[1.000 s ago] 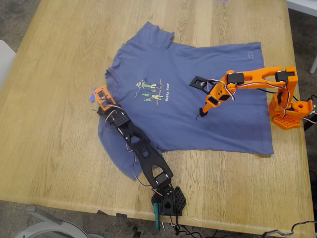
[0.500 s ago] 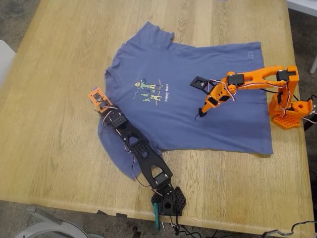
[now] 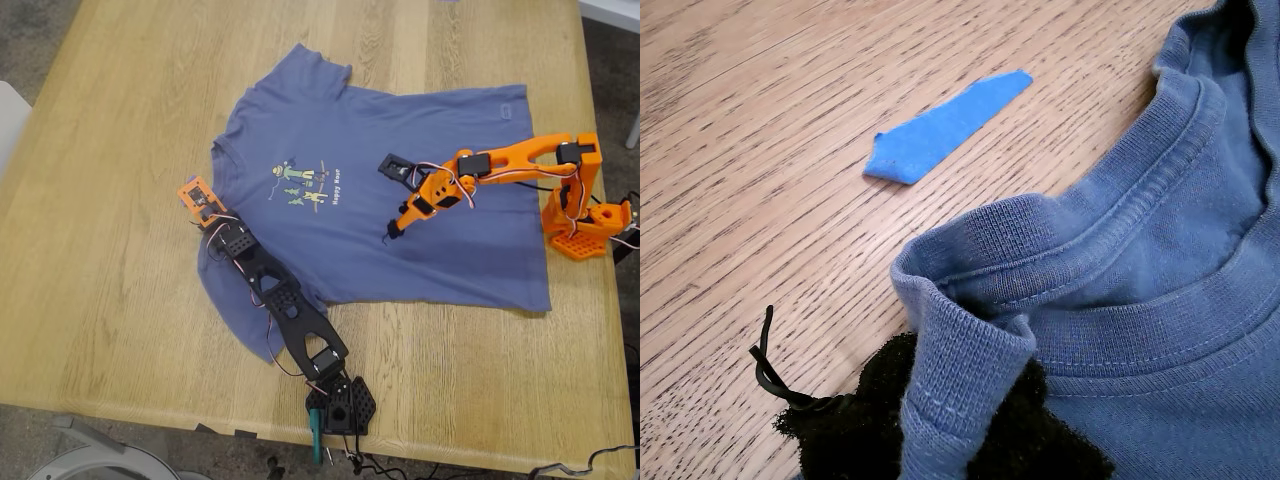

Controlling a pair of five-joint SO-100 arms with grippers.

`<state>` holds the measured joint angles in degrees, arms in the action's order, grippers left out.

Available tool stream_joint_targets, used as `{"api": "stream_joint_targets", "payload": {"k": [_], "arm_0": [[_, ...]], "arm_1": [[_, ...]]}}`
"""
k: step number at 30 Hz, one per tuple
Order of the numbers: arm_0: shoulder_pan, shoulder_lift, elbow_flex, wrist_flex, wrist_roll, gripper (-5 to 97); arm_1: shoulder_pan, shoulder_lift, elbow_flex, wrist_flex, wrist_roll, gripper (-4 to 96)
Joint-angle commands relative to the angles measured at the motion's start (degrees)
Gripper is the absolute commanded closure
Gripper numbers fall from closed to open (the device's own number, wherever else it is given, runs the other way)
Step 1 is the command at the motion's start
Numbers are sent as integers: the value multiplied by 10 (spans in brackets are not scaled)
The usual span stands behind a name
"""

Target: Fold a T-shirt

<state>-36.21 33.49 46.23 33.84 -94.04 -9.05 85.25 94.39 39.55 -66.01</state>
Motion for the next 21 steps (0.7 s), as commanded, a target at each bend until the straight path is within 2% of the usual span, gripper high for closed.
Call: {"api": "stream_joint_targets", "payload": {"k": [1, 4, 9, 21], "arm_0": [[9, 14, 9, 23, -13, 918], [11, 14, 9, 23, -13, 918], [14, 14, 9, 23, -13, 918], [21, 25, 10, 28, -13, 918]], "arm_1": [[-5, 4, 4, -25, -34, 565], [4, -3, 7, -35, -89, 572], [5, -16, 6, -40, -116, 576], [8, -98, -38, -120, -106, 565]]}}
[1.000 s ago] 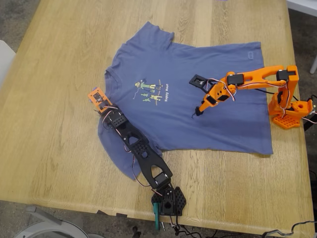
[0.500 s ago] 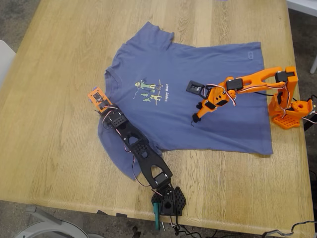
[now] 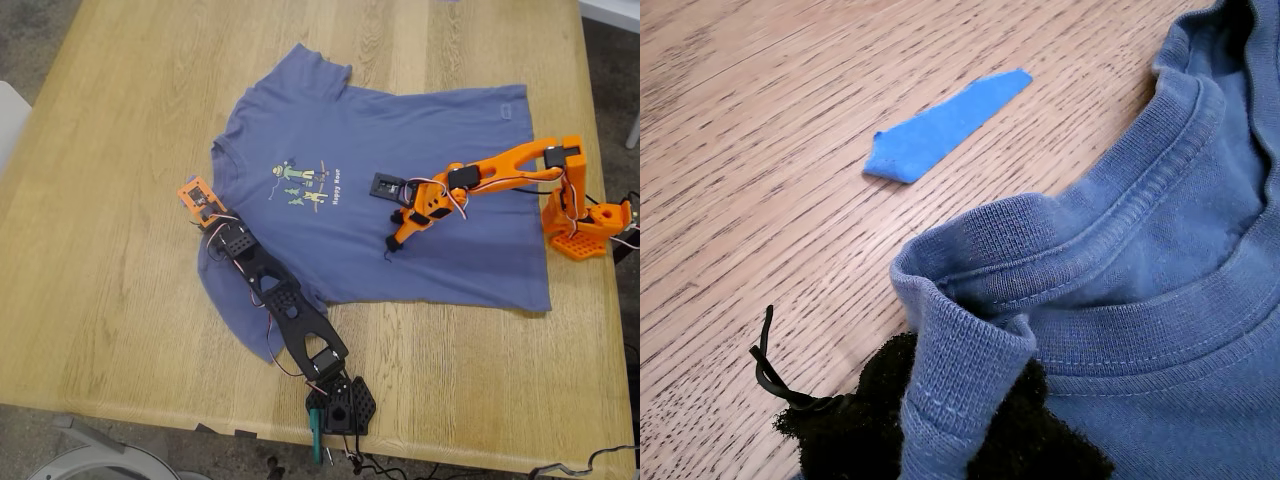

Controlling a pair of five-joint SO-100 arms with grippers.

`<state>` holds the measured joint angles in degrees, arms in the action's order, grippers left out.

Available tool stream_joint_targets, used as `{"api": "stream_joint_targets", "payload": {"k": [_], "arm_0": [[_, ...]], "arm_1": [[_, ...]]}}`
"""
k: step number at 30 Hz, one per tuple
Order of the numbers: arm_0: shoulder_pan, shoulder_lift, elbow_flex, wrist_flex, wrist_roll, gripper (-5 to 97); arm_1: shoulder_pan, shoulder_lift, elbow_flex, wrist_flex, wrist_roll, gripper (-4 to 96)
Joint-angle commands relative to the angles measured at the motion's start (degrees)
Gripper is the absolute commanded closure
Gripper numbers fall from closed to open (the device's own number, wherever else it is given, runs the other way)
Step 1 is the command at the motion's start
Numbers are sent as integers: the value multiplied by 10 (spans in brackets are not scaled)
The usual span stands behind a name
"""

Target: Fold a T-shirt

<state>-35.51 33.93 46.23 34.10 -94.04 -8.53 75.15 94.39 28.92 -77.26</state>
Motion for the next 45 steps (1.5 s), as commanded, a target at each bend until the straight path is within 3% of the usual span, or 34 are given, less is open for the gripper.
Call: {"api": "stream_joint_targets", "payload": {"k": [1, 15, 22, 27, 30, 34, 45], "arm_0": [[14, 23, 10, 27, -13, 918], [18, 56, 11, 53, -14, 918], [28, 93, 37, 59, -14, 918], [34, 134, 95, 51, -16, 918], [43, 164, 136, 42, -22, 918], [57, 210, 205, 22, -25, 918], [112, 329, 350, -31, -32, 918]], "arm_1": [[3, -2, -41, -18, 9, 564], [-40, -86, -81, -69, 43, 556], [-69, -139, -151, -12, 44, 583], [-81, -149, -171, 22, 41, 703], [-83, -149, -173, 28, 41, 860], [-76, -149, -185, 40, 40, 910], [-32, -141, -211, 52, 47, 914]]}}
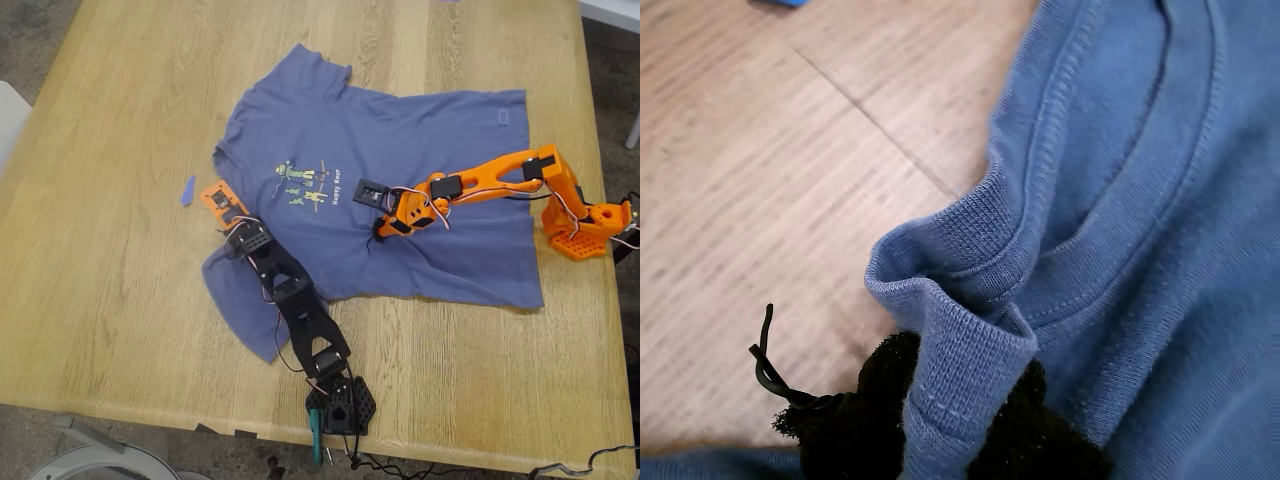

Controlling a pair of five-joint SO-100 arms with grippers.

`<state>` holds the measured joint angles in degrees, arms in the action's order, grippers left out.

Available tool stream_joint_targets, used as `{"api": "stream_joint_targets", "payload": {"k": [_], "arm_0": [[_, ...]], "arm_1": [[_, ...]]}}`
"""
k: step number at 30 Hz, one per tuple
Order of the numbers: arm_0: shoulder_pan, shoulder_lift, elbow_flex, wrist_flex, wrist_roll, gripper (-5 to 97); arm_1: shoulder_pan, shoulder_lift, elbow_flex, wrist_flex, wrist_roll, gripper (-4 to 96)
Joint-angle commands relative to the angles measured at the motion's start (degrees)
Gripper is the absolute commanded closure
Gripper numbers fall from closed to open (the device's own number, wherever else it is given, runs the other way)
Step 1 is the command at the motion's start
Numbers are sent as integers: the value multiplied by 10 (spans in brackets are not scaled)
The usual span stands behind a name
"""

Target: Fold a T-shirt

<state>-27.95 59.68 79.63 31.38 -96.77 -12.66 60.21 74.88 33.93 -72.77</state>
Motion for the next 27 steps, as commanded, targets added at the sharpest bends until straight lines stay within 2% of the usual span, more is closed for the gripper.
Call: {"api": "stream_joint_targets", "payload": {"k": [1, 21, 27], "arm_0": [[41, 80, 19, -5, -4, 918], [200, 250, 72, 11, -5, 918], [221, 283, 77, 12, -6, 918]], "arm_1": [[15, 10, -18, 3, 3, 914], [141, 68, -22, -2, -5, 914], [168, 120, 40, -33, -5, 914]]}}
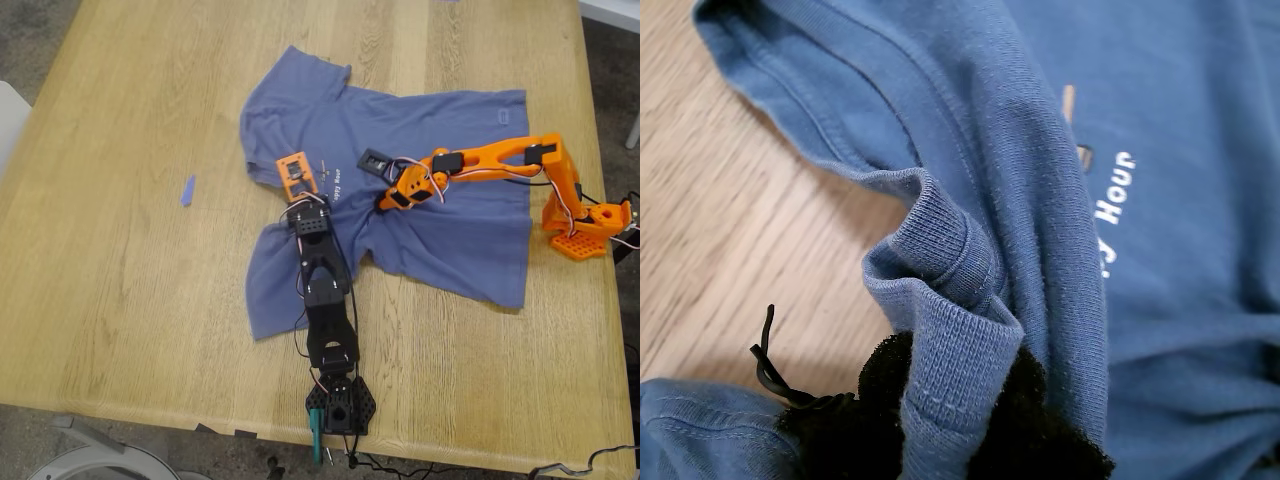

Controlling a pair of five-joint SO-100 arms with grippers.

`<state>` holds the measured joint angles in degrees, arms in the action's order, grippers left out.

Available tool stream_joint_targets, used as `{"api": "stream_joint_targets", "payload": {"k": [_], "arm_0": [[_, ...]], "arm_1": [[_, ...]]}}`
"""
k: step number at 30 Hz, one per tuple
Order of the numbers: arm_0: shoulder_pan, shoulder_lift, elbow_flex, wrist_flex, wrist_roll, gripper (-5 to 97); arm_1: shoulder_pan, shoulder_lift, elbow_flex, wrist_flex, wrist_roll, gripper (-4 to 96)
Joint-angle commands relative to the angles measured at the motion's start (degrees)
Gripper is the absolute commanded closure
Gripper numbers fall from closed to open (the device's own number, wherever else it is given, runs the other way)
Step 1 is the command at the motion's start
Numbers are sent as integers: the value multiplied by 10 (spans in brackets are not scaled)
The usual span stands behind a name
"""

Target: Fold a T-shirt

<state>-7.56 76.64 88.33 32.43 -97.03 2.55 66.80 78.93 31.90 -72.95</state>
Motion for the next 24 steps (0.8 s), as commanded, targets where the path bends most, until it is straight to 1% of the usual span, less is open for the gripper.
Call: {"api": "stream_joint_targets", "payload": {"k": [1, 9, 15, 24], "arm_0": [[23, 120, -9, 2, -4, 918], [72, 175, -17, 13, -2, 918], [152, 186, -48, 12, -1, 918], [262, 202, -55, 11, -2, 918]], "arm_1": [[21, 60, 4, -16, -4, 914], [60, 90, 29, -33, -4, 914], [75, 92, 32, -41, -4, 914], [111, 133, 91, -75, -4, 914]]}}
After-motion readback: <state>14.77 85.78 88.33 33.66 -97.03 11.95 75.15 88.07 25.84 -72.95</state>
